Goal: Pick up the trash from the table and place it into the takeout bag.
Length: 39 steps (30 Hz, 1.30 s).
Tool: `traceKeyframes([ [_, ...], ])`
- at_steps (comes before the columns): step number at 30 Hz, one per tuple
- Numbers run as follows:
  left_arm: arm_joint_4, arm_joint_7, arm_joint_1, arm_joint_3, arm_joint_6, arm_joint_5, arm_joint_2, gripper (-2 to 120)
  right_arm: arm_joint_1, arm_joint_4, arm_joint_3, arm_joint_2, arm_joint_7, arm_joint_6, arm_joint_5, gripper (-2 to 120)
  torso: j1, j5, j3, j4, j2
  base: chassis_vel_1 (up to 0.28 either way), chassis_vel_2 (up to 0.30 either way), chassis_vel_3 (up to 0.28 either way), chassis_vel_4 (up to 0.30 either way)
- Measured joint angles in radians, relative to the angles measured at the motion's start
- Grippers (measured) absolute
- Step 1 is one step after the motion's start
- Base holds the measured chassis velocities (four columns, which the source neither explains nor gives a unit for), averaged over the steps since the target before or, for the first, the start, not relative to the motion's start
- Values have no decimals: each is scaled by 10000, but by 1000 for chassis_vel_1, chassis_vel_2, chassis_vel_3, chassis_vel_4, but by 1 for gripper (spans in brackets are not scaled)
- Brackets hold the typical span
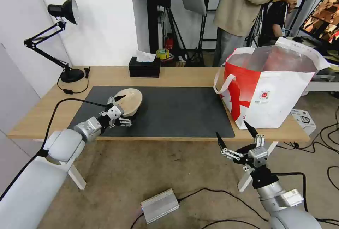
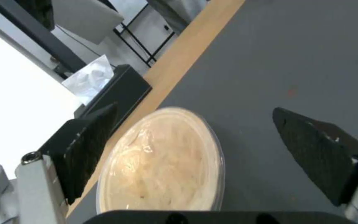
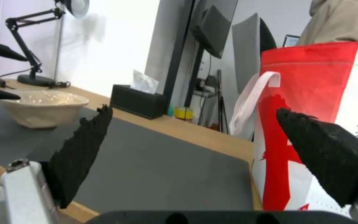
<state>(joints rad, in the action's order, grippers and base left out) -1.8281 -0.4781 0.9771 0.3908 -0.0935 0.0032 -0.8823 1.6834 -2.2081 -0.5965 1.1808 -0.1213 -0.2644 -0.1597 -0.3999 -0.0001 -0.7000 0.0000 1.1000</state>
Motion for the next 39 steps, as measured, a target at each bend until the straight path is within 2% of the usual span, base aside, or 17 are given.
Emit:
traceKeyframes([
  [14,196,-28,498,427,221,27,-21,100,0,0,0,0,0,0,0,100,0,0,0,0,0,0,0,0,0],
  [29,719,11,303,324,521,311,-237,100,0,0,0,0,1,0,0,100,-1,0,0,0,0,0,0,0,0],
  [39,1590,23,66,262,923,385,-334,100,0,0,0,0,0,0,0,100,0,1,0,0,1,0,0,0,0],
])
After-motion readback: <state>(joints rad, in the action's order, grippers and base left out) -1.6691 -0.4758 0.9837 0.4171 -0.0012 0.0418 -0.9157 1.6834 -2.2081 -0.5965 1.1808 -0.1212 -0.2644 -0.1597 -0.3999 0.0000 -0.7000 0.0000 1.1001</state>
